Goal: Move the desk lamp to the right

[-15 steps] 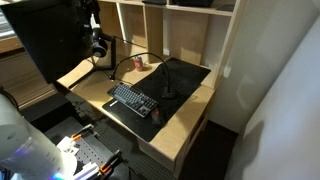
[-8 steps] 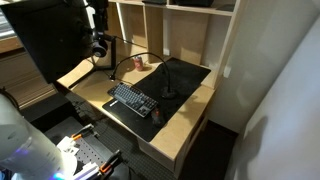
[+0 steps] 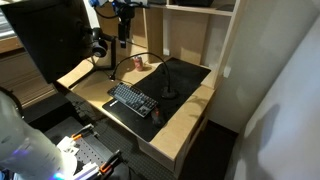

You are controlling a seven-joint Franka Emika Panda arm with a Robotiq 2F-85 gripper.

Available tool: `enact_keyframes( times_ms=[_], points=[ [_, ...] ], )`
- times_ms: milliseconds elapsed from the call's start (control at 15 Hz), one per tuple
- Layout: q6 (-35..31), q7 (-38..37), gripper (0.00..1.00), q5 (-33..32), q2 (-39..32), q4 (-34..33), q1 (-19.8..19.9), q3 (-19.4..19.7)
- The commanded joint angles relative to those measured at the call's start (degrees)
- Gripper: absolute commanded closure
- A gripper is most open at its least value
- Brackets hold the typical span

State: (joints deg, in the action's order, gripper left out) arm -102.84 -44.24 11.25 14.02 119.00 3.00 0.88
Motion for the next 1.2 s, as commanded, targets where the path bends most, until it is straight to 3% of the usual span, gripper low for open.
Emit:
enact_keyframes(
  times_ms=[0,267,400,1133],
  points=[
    [1.7,1.4,0.00,-5.4,-0.3,-1.0,0.9,-0.9],
    [-1.5,1.3,0.00,-12.2,0.1,-0.2,0.8,-1.2],
    [-2.6,2.0,0.00,-8.7,0.2,0.2,0.3,-0.5],
    [-1.2,0.5,0.00,-10.2,0.0,-0.3,0.6,-1.0]
  ],
)
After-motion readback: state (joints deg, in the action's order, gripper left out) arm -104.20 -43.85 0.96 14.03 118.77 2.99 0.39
